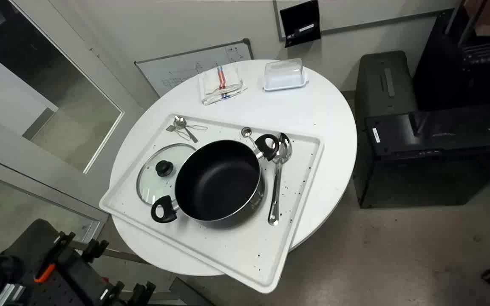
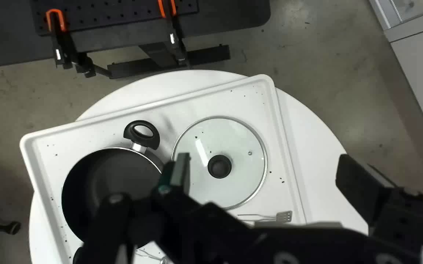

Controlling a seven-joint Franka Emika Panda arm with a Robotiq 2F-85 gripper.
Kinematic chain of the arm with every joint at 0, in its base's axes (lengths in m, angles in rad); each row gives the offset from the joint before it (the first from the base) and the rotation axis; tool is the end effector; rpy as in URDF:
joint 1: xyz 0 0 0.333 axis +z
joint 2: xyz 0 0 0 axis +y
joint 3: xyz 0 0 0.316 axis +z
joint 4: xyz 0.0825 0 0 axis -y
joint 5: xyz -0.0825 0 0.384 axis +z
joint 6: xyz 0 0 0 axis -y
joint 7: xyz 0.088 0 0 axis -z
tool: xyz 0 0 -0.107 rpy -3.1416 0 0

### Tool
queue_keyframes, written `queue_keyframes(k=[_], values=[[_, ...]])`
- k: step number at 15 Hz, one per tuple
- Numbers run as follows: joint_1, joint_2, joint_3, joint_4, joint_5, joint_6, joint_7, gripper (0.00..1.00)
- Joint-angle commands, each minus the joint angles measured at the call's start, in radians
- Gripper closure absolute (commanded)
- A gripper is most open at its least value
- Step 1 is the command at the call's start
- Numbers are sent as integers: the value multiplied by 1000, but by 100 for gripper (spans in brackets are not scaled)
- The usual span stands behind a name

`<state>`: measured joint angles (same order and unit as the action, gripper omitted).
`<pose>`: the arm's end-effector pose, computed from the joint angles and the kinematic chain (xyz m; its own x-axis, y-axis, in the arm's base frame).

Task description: Put the glass lid on the pot.

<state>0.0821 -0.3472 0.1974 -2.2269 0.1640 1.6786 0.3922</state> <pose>0.4049 0.1389 0.4948 0.9613 -0.1604 -0.2240 -0.1654 -0.9862 -0.0037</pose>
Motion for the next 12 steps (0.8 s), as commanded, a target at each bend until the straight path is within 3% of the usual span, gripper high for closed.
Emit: queue_keyframes(k=[1,7,12], values=[[4,1,-4,2,-1,-1,1,0],[4,1,-4,2,-1,-1,1,0],[2,42,-8,-35,-35,131,-51,0]])
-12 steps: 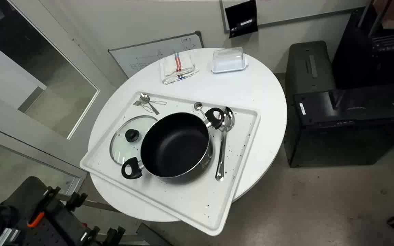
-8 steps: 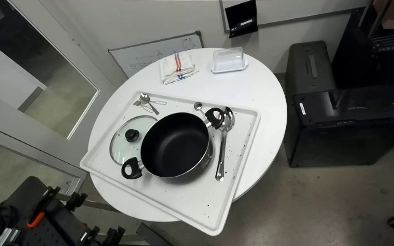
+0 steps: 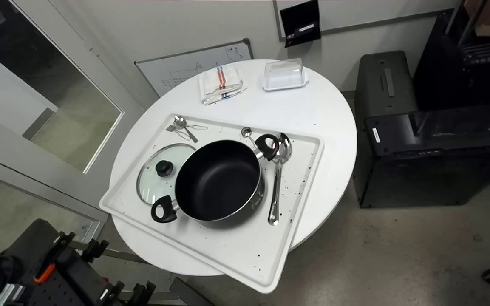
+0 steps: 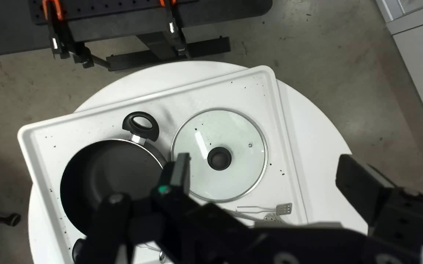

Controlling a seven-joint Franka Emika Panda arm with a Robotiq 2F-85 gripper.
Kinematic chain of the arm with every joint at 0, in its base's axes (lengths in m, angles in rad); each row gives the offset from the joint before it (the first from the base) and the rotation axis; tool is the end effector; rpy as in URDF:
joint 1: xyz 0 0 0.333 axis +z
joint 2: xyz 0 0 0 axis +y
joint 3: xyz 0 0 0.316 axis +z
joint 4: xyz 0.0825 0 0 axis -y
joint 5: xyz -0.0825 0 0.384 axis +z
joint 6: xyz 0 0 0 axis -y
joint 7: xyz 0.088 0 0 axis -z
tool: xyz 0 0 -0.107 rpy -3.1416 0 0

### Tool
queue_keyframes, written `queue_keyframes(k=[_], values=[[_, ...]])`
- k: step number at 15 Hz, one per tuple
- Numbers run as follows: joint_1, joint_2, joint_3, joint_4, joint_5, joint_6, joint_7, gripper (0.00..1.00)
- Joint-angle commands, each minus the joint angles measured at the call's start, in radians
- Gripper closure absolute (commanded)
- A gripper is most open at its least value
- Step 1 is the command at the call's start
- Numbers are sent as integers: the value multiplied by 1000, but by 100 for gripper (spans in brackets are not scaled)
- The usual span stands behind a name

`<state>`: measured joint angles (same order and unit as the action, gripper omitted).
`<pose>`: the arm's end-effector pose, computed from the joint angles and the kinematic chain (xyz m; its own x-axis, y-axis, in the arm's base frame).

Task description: Put the glass lid on the pot.

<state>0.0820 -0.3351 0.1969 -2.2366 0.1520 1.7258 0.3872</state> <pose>0.4114 0.1379 0.4883 0.9677 -0.1576 -0.1970 -0.1618 -0.9868 -0.0050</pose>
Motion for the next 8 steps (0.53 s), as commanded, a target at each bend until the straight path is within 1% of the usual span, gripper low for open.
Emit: queue_keyframes(k=[1,4,8], values=[[4,44,-11,-38,-29,124,-71,0],[4,111,-22,-83,-54,257,-140,0],[5,229,-38,-124,-98,440,-210,0]])
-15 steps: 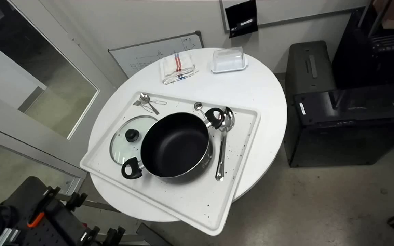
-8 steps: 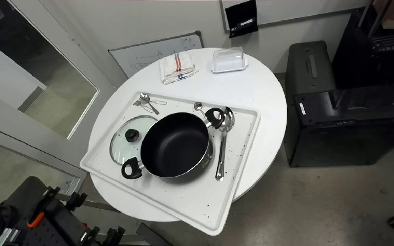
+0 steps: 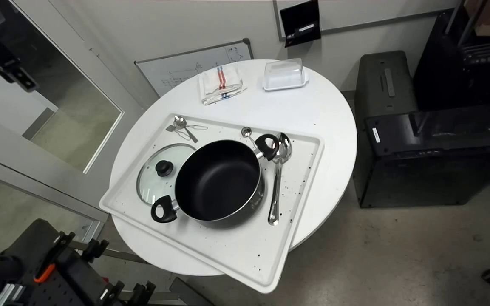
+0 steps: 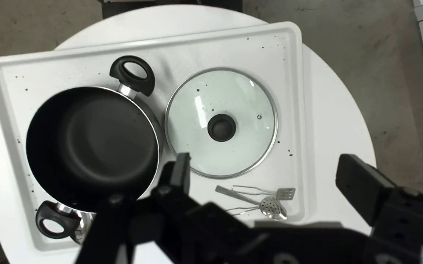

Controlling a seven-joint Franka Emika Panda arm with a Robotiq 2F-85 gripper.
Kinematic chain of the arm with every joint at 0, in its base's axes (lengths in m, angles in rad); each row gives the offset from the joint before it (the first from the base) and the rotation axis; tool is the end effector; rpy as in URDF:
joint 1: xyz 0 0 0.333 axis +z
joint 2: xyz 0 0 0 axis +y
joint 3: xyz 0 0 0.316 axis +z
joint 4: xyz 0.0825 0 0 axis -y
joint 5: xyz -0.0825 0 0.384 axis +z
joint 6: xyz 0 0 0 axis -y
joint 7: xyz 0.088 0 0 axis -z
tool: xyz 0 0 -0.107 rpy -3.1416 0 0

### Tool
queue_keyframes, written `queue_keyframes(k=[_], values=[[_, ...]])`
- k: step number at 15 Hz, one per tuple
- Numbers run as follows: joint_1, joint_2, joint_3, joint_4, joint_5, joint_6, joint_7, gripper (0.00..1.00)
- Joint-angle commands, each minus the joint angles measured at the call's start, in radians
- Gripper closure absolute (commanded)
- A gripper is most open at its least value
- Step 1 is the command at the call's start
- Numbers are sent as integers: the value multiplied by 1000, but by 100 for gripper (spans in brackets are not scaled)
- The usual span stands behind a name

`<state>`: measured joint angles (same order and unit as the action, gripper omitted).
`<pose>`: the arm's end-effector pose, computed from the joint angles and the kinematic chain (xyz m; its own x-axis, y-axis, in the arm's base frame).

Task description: Put the glass lid on the pot.

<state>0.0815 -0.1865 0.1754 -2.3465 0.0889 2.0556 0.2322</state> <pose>0.4476 0.1232 0.3971 0.9932 -0.0246 -0.1138 -0.0265 -0.9995 -0.0156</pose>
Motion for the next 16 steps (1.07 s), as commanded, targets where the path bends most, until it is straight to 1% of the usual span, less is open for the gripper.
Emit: queue_keyframes(k=[1,5,9,16], values=[[7,110,-20,-16,-45,137,-68,0],[12,225,-29,-31,-110,287,-96,0],[20,340,-42,-33,-206,431,-87,0],[68,518,-101,-33,-353,650,-76,0]])
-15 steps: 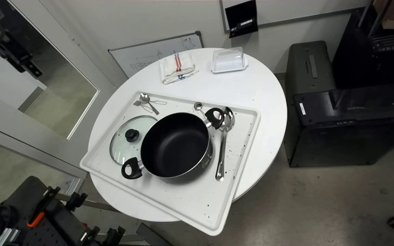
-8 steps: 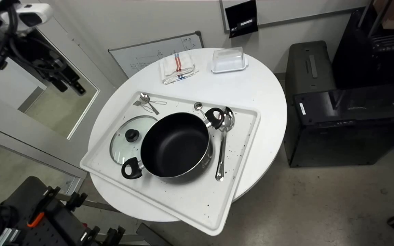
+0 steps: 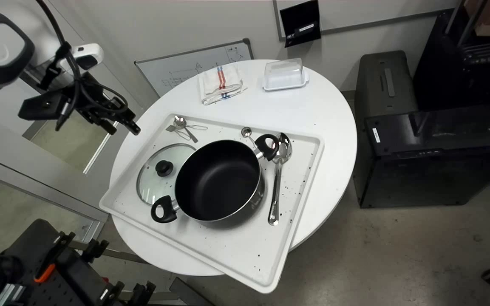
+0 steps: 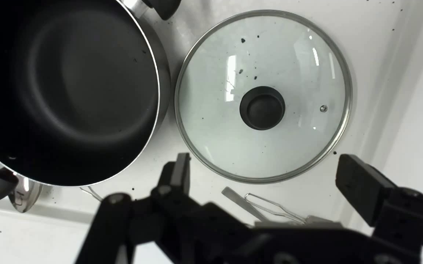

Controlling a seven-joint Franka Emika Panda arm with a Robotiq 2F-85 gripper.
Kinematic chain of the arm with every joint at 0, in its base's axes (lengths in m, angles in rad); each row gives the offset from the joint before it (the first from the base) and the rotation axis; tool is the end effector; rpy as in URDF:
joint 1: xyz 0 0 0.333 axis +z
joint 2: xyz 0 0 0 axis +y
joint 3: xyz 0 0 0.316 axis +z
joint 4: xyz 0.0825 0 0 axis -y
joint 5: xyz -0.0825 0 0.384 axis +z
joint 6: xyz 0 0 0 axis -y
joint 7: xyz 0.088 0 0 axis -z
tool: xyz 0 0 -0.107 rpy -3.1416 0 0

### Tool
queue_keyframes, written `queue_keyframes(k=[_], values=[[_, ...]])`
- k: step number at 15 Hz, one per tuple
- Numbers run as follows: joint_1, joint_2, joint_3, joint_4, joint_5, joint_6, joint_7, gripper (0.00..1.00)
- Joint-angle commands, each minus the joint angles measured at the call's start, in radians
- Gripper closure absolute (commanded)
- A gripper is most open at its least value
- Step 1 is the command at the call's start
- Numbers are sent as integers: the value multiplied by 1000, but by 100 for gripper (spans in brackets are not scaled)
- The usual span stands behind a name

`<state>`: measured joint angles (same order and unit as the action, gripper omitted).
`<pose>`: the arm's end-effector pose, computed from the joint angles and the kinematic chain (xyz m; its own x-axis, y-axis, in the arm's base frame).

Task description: Put the glass lid on the pot.

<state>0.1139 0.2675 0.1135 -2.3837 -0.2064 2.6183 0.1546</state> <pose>0.4866 0.1192 0.2070 0.9689 0.2462 -0.0238 0.2473 -0.9663 0.0720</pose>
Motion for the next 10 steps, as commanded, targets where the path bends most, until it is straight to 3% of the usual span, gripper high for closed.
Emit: queue_keyframes(k=[1,10], values=[[48,86,-54,6,-77,114,8,0],[149,276,-132,31,-93,280,-10,0]])
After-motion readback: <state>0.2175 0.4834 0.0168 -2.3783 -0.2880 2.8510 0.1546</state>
